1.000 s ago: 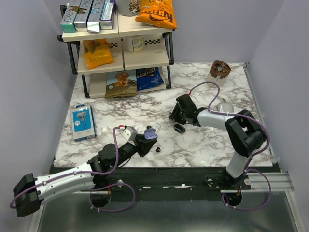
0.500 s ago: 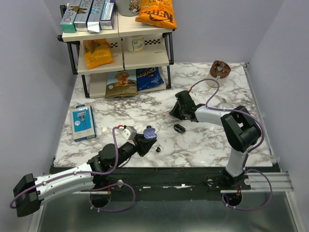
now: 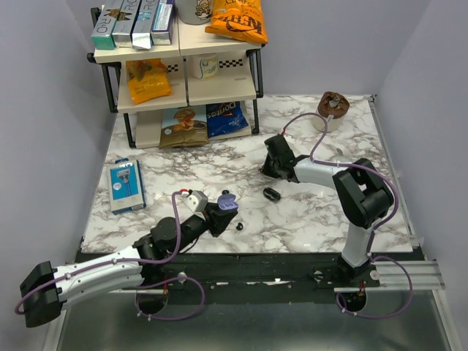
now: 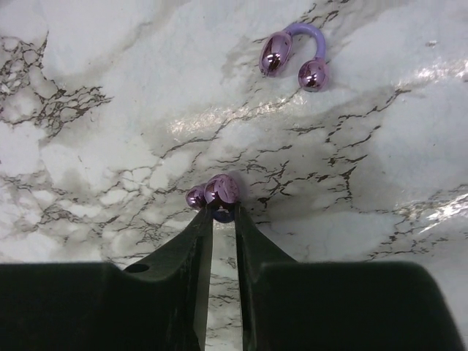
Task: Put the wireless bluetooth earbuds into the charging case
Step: Pick up the earbud from the center of the board, then place the earbud in the charging case.
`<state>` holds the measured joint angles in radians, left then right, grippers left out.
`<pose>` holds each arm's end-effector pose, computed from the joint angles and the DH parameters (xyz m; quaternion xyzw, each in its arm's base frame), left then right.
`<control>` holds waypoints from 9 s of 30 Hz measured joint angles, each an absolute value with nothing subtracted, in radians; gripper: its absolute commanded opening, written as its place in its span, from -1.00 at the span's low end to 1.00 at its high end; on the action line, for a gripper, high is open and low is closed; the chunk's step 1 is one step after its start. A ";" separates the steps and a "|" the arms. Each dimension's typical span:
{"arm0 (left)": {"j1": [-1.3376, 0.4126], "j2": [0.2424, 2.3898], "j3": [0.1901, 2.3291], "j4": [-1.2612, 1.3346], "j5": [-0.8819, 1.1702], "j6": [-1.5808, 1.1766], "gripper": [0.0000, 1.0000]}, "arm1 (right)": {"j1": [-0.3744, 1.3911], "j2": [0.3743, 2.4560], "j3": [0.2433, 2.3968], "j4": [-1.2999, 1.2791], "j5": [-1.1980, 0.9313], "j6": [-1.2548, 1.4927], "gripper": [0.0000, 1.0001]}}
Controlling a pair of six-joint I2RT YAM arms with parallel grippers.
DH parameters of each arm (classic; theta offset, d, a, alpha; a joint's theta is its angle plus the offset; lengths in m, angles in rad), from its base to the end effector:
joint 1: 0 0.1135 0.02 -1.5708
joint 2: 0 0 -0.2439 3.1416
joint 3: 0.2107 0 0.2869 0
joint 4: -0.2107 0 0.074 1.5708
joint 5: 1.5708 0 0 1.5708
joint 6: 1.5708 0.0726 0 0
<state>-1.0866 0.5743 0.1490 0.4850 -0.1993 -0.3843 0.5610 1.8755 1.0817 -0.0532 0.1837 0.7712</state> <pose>0.1246 -0.2061 0.1936 0.1667 0.6656 -0.4354 0.5828 0.3703 0.2170 0.0793 0.1300 0.9227 0.1504 0.3302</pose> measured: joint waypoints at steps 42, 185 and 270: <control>-1.087 0.676 0.183 0.497 -0.202 -0.353 -1.00 | 0.706 1.195 1.043 -0.310 0.132 0.013 -0.99; -0.825 1.109 0.765 -0.054 0.903 0.107 -1.00 | 1.362 1.135 1.235 -0.801 0.299 -0.279 -0.74; -0.854 0.988 0.591 0.450 0.736 -0.170 -1.00 | 1.365 0.929 1.100 -0.561 0.431 0.164 -0.56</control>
<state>-0.8536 0.9882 0.5911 0.4503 0.7364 -0.1696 1.3655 0.9291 1.1004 -0.5613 0.4313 0.1638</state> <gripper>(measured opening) 0.414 0.222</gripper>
